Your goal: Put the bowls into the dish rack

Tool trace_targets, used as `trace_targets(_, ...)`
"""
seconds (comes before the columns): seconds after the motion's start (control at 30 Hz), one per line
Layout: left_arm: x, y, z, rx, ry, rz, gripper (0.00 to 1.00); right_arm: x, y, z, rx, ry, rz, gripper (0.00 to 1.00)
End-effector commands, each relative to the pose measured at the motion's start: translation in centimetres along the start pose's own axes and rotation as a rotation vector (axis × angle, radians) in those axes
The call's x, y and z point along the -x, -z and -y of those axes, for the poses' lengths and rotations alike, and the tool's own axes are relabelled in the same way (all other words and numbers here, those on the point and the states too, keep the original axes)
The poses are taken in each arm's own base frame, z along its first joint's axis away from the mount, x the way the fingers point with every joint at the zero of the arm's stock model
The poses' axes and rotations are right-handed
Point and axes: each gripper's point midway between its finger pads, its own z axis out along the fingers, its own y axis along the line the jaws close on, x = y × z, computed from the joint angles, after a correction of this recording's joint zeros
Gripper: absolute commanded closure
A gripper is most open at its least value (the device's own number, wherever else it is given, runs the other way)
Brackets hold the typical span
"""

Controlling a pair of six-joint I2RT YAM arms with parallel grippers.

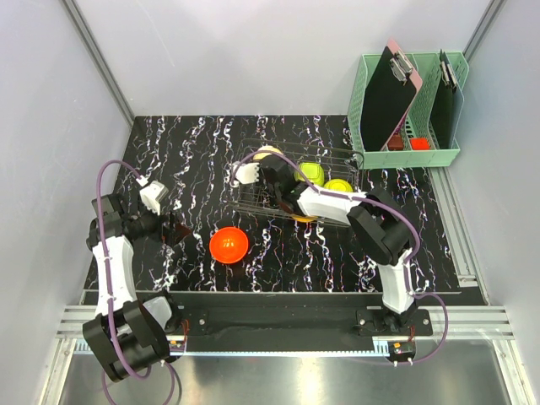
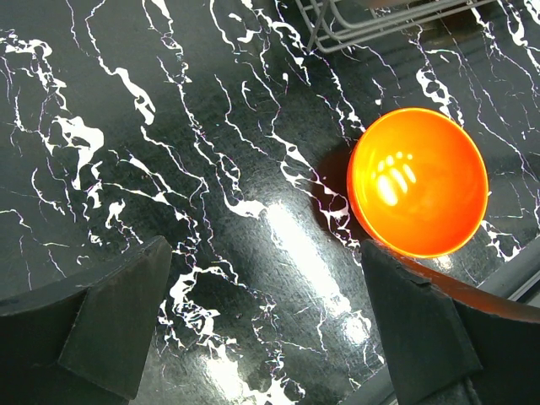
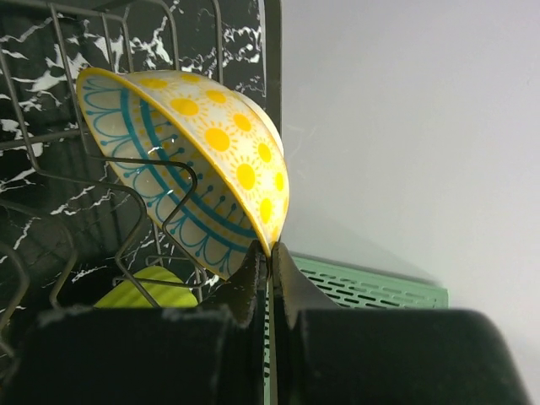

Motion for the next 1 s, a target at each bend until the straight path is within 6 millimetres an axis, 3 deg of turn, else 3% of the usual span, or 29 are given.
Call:
trace_targets(0.0,1.9,0.5,0.2,-0.008,-0.048,0.054,0.01,-2.6,1.1,6.1,-0.231,-0.103,-0.073,1.0)
trace_targets(0.17,2.1,0.6,0.2,-0.005,-0.054,0.056,0.01,-2.8,0.9,9.6,-0.392,-0.148,-0.057,1.0)
trace_targets(0.4,2.1,0.7,0.1,0.0,-0.049,0.052,0.01,-1.6,0.2,12.4,-0.487,-0.168,-0.013,1.0)
trace_targets(0.67,2.0,0.6,0.0,-0.003,-0.049,0.048,0.01,-2.4,0.9,12.2,-0.472,-0.182,-0.046,1.0)
trace_targets(0.97,2.1,0.5,0.1,-0.02,-0.047,0.053,0.01,-3.9,3.9,13.7,-0.51,-0.256,-0.116,1.0)
